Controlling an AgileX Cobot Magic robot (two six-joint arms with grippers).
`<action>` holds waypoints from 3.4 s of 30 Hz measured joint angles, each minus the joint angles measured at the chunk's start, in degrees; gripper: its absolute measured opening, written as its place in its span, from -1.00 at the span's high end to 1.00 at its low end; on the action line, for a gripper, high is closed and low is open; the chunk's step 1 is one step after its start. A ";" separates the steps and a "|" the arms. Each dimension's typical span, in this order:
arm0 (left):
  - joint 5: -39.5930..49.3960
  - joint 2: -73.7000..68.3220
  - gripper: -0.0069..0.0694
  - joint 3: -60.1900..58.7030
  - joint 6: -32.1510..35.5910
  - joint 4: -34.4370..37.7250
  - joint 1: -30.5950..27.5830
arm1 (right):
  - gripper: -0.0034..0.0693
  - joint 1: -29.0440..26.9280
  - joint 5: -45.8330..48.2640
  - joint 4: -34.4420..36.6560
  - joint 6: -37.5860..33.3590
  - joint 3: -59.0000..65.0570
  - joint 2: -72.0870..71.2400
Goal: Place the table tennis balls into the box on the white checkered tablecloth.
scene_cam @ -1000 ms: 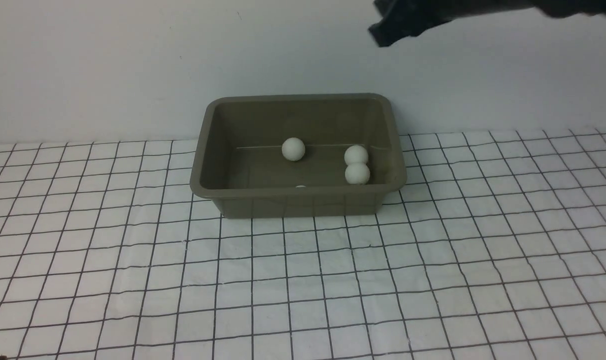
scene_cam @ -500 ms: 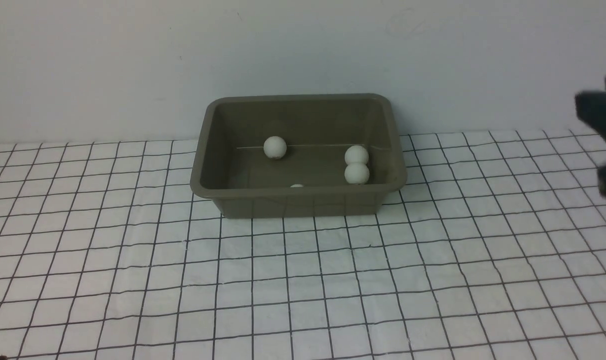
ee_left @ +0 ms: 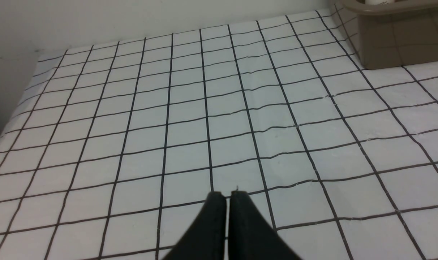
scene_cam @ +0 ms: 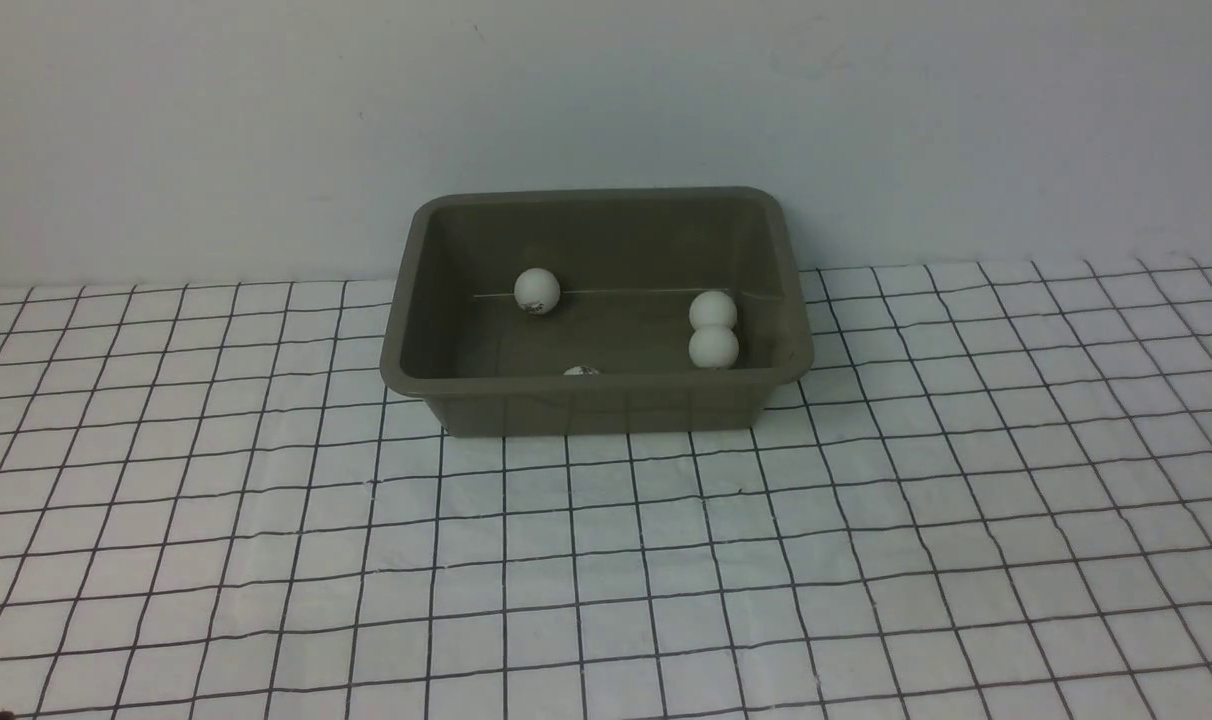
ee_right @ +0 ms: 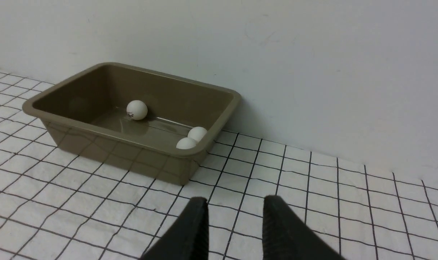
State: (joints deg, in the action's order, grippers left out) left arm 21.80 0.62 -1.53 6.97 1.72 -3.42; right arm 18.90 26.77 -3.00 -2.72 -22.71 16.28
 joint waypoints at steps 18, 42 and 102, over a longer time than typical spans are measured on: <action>0.00 0.00 0.83 0.00 0.00 0.00 0.00 | 0.34 0.00 3.28 0.97 0.89 0.25 -0.07; 0.00 0.00 0.83 0.00 0.00 0.00 0.00 | 0.34 -12.35 0.79 2.66 1.59 20.04 -16.64; 0.00 0.00 0.83 0.00 0.00 0.00 0.00 | 0.34 -12.35 -3.43 1.95 1.59 23.69 -16.99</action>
State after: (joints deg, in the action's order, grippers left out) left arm 21.80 0.62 -1.53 6.97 1.72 -3.42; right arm 6.55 23.34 -1.04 -1.13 0.98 -0.71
